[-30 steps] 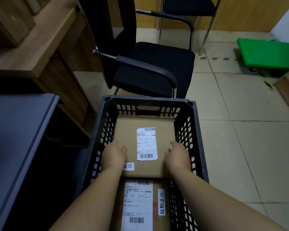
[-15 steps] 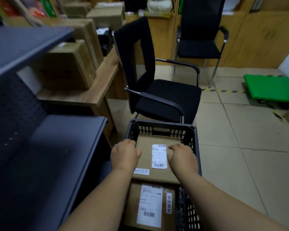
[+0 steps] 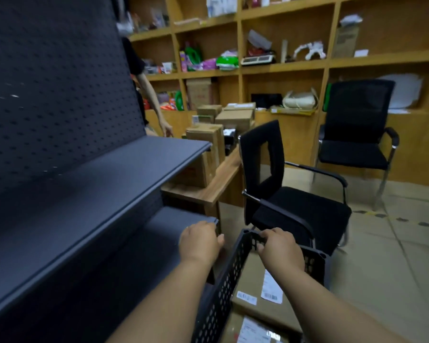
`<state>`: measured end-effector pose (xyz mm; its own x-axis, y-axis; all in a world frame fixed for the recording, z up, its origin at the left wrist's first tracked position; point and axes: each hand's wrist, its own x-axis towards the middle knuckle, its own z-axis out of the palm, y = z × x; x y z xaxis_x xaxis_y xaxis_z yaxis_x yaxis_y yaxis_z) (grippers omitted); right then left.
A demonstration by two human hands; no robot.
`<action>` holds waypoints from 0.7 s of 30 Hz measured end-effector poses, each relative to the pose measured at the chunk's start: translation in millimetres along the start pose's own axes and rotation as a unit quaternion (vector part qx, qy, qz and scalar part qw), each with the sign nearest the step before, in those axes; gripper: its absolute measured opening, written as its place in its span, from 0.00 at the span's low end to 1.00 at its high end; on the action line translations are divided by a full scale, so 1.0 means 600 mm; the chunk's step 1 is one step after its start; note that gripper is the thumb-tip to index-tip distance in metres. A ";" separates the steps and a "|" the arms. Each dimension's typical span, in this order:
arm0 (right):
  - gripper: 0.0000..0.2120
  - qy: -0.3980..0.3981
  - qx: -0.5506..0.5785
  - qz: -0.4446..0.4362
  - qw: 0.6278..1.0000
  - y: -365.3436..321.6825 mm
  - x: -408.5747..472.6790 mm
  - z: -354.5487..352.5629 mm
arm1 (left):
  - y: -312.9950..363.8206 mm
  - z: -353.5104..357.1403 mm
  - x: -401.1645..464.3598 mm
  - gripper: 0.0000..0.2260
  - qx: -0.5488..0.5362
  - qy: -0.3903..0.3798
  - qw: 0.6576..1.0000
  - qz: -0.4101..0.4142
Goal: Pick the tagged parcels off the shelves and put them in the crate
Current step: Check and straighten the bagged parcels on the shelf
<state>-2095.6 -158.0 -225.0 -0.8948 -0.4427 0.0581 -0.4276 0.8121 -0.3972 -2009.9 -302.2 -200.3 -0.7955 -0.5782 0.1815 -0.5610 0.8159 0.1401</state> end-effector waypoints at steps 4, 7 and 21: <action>0.15 -0.015 0.008 -0.062 0.998 -0.026 -0.035 -0.054 | 0.001 -0.059 -0.075 0.15 0.009 0.024 0.998 -0.064; 0.16 -0.030 0.012 -0.119 0.992 -0.039 -0.077 -0.087 | 0.003 -0.101 -0.144 0.14 0.032 0.043 0.992 -0.118; 0.15 -0.115 0.075 -0.357 0.924 -0.176 -0.380 -0.114 | -0.074 -0.236 -0.564 0.15 0.073 0.101 0.920 -0.372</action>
<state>-1854.9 -117.0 -133.5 -0.3337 -0.9280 0.1654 -0.8606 0.2283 -0.4553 -1683.5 -144.4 -130.3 -0.1274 -0.9549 0.2681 -0.9697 0.1768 0.1687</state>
